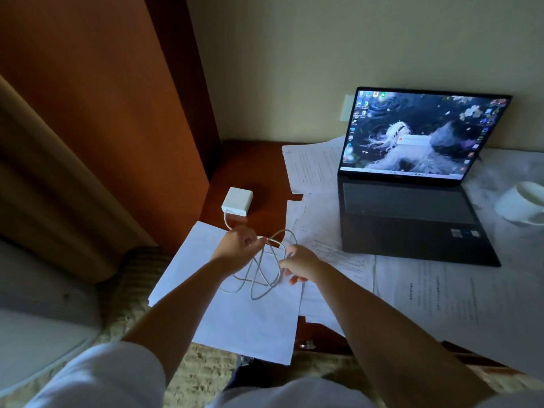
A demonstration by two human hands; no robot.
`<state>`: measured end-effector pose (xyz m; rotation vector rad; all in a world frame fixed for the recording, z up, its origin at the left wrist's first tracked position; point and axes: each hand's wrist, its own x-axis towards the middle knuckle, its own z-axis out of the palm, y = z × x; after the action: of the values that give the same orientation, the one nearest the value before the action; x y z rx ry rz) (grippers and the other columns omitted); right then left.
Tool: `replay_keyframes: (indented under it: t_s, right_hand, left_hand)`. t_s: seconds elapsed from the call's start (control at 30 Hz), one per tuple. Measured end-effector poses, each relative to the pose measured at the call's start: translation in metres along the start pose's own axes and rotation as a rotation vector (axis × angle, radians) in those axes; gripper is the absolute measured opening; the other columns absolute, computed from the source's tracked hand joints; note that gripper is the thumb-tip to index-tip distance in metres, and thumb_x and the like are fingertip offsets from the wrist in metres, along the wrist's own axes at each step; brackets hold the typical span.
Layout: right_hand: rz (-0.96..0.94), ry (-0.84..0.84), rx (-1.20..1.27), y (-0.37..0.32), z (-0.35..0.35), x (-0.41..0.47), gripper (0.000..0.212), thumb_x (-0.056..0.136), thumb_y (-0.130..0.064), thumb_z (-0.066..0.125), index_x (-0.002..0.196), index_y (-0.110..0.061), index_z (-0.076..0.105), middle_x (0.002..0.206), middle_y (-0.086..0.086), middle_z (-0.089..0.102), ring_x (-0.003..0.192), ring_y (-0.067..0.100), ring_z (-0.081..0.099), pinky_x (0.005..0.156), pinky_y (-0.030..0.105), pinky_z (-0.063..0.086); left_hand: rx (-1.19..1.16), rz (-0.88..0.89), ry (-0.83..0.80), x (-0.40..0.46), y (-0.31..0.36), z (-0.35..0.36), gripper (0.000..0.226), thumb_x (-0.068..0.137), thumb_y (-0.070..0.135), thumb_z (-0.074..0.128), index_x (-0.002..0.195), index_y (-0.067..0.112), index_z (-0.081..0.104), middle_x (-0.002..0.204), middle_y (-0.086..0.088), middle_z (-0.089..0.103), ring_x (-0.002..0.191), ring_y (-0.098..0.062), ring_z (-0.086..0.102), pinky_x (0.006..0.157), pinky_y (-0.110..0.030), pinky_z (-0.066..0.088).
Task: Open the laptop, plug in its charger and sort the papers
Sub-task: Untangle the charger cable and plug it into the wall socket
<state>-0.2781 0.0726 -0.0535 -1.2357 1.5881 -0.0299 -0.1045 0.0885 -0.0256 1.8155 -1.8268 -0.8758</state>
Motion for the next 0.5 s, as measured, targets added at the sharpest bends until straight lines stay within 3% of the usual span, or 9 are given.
replay_keyframes:
  t_s: [0.07,0.13,0.2,0.23,0.3,0.37,0.43,0.5]
  right_hand:
    - [-0.084,0.122,-0.098,0.003,0.007,0.011,0.058,0.088,-0.027,0.058,0.140,-0.014,0.036,0.122,0.011,0.057,0.100,0.024,0.063,0.072,0.028,0.051]
    - [-0.113,0.258,-0.185,0.002,0.015,0.023,0.050,0.088,-0.027,0.059,0.133,-0.013,0.043,0.128,0.010,0.054,0.114,0.027,0.055,0.086,0.033,0.049]
    - [-0.117,0.342,-0.269,-0.002,0.022,0.030,0.030,0.087,-0.018,0.057,0.116,-0.011,0.052,0.116,0.010,0.059,0.104,0.026,0.059,0.081,0.033,0.051]
    - [-0.111,0.351,-0.321,-0.004,0.022,0.031,0.025,0.086,-0.016,0.057,0.110,-0.011,0.055,0.110,0.009,0.061,0.099,0.025,0.061,0.077,0.032,0.052]
    - [-0.101,0.349,-0.430,-0.008,0.018,0.030,0.023,0.086,-0.017,0.059,0.107,-0.010,0.059,0.106,0.007,0.064,0.096,0.024,0.063,0.075,0.030,0.053]
    - [-0.082,0.352,-0.468,-0.009,0.008,0.025,0.023,0.088,-0.022,0.060,0.107,-0.009,0.060,0.106,0.007,0.065,0.098,0.025,0.064,0.078,0.029,0.052]
    - [-0.077,0.352,-0.401,-0.009,-0.006,0.022,0.017,0.091,-0.022,0.056,0.100,-0.009,0.060,0.101,0.007,0.066,0.092,0.024,0.064,0.078,0.029,0.051]
    - [-0.119,0.317,-0.135,-0.011,-0.022,0.017,0.014,0.092,-0.013,0.048,0.095,-0.005,0.059,0.095,0.012,0.065,0.084,0.026,0.064,0.076,0.033,0.053]
  left_hand:
    - [-0.022,-0.054,0.055,0.005,-0.006,0.000,0.032,0.092,0.023,0.057,0.070,0.000,0.058,0.071,-0.019,0.062,0.063,-0.022,0.055,0.053,-0.025,0.037]
    - [-0.136,-0.104,0.123,0.011,-0.013,0.000,0.028,0.093,0.021,0.055,0.077,-0.001,0.063,0.076,-0.020,0.066,0.068,-0.027,0.062,0.057,-0.029,0.049]
    - [-0.215,-0.137,0.161,0.016,-0.013,0.000,0.025,0.096,0.020,0.050,0.092,0.001,0.067,0.082,-0.013,0.068,0.073,-0.025,0.064,0.063,-0.035,0.056]
    - [-0.234,-0.147,0.163,0.019,-0.014,0.000,0.026,0.098,0.019,0.047,0.095,0.003,0.067,0.080,-0.009,0.066,0.071,-0.022,0.063,0.059,-0.031,0.055]
    - [-0.300,-0.182,0.187,0.027,-0.015,-0.001,0.032,0.100,0.023,0.042,0.094,0.003,0.067,0.074,-0.005,0.064,0.066,-0.018,0.060,0.054,-0.024,0.047]
    - [-0.438,-0.256,0.262,0.033,-0.015,-0.005,0.039,0.101,0.026,0.040,0.085,0.005,0.069,0.073,-0.008,0.067,0.066,-0.021,0.062,0.061,-0.029,0.052]
    - [-0.563,-0.339,0.342,0.040,-0.009,-0.009,0.042,0.101,0.027,0.037,0.072,0.011,0.061,0.071,-0.010,0.068,0.065,-0.023,0.065,0.067,-0.033,0.053]
    - [-0.601,-0.411,0.393,0.046,-0.003,-0.013,0.038,0.101,0.031,0.035,0.072,0.014,0.053,0.071,-0.007,0.068,0.067,-0.023,0.066,0.067,-0.033,0.052]
